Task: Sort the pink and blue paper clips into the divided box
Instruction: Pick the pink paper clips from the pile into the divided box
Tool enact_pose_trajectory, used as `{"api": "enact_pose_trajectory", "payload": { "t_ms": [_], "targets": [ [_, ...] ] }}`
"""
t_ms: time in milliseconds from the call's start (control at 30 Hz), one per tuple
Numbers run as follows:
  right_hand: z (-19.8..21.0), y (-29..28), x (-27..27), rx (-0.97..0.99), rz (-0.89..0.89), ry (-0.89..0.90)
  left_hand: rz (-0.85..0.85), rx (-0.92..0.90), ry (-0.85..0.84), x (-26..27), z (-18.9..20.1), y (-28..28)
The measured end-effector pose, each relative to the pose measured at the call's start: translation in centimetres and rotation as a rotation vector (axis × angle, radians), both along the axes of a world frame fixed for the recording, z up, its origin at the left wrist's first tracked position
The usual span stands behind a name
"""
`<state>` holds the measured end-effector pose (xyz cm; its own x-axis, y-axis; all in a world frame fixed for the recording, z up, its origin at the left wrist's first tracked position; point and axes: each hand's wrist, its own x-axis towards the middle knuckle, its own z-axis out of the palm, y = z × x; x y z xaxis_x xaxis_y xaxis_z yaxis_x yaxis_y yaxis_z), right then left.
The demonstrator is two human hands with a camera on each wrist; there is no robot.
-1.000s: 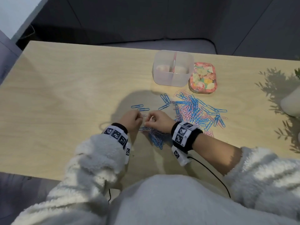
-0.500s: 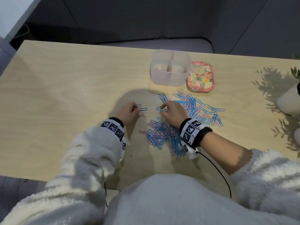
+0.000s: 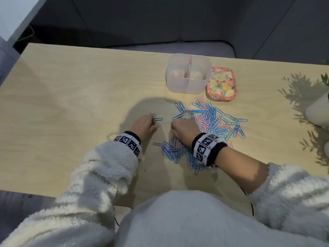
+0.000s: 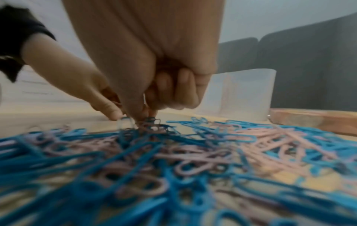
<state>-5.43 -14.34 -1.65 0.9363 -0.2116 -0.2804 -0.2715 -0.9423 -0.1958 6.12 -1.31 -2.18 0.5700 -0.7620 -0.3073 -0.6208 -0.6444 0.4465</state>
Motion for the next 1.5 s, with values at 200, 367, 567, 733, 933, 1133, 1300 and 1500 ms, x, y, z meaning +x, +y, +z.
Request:
{"api": "enact_pose_trajectory", "payload": {
  "t_ms": [200,367,567,733,933,1133,1300,1500],
  "targets": [
    [0.7,-3.4,-0.3,0.587,-0.399,-0.201,-0.007,0.005,0.021,0.0,0.1,0.1],
    [1.7,-3.7,-0.7,1.244,-0.728,-0.212,0.058,-0.055,0.195,0.1,0.6,0.2],
    [1.2,-1.5,-0.8,0.992,-0.494,-0.030,0.292,-0.068,0.668,0.0,1.8,0.7],
    [0.6,-0.3,-0.6,0.376,-0.045,0.055,0.225,-0.010,0.723,-0.3,1.7,1.2],
    [0.6,-0.6,-0.1,0.275,0.059,0.157,-0.143,0.148,0.309,-0.6,1.1,1.9],
    [3.4,-3.3,1.6,0.548,-0.108,0.050,-0.288,0.217,0.119,-1.1,1.4,1.2],
    [7.6,-8.7,5.7,0.655,-0.373,-0.192,-0.405,0.264,-0.050,-1.3,1.5,0.8],
    [8.9,-11.8,10.7,0.570,-0.534,-0.447,-0.272,0.126,-0.015,0.3,3.0,0.2]
  ]
}}
